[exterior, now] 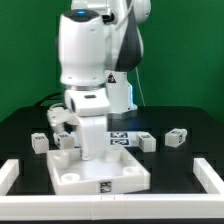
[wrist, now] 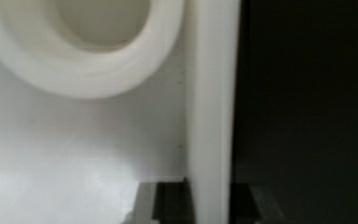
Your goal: Assemble square table
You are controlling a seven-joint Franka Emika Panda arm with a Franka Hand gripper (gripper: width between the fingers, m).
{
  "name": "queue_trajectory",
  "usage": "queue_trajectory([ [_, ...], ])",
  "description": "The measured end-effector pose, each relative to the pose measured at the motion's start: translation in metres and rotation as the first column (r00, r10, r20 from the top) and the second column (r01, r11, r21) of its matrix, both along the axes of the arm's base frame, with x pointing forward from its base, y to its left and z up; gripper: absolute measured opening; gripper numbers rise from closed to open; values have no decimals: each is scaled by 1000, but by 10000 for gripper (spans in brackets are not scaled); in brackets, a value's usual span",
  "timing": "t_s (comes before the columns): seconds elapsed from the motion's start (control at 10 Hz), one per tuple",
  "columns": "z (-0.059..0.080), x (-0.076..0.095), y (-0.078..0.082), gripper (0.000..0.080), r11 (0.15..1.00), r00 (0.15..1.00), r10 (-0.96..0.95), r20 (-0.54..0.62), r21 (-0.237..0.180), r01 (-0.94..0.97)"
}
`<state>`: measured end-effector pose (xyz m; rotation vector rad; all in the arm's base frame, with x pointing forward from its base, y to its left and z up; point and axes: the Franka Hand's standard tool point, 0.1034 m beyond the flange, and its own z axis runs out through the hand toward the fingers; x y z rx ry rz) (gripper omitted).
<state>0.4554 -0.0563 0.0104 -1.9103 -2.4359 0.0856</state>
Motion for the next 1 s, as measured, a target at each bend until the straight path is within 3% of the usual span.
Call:
queue_trajectory([
  [0.2,1,25,38,62,996,996,-85,6,3,85],
  [0.4,-1,39,63,64,988,987,-157,-38,-4,157],
  [0.6,0,39,88,68,974,970,-225,-93,-29,223],
  [0.8,-1,40,112,71,975,969,-223,-107,-27,222],
  [1.0,-3,40,118,74,975,969,-223,-104,-20,222],
])
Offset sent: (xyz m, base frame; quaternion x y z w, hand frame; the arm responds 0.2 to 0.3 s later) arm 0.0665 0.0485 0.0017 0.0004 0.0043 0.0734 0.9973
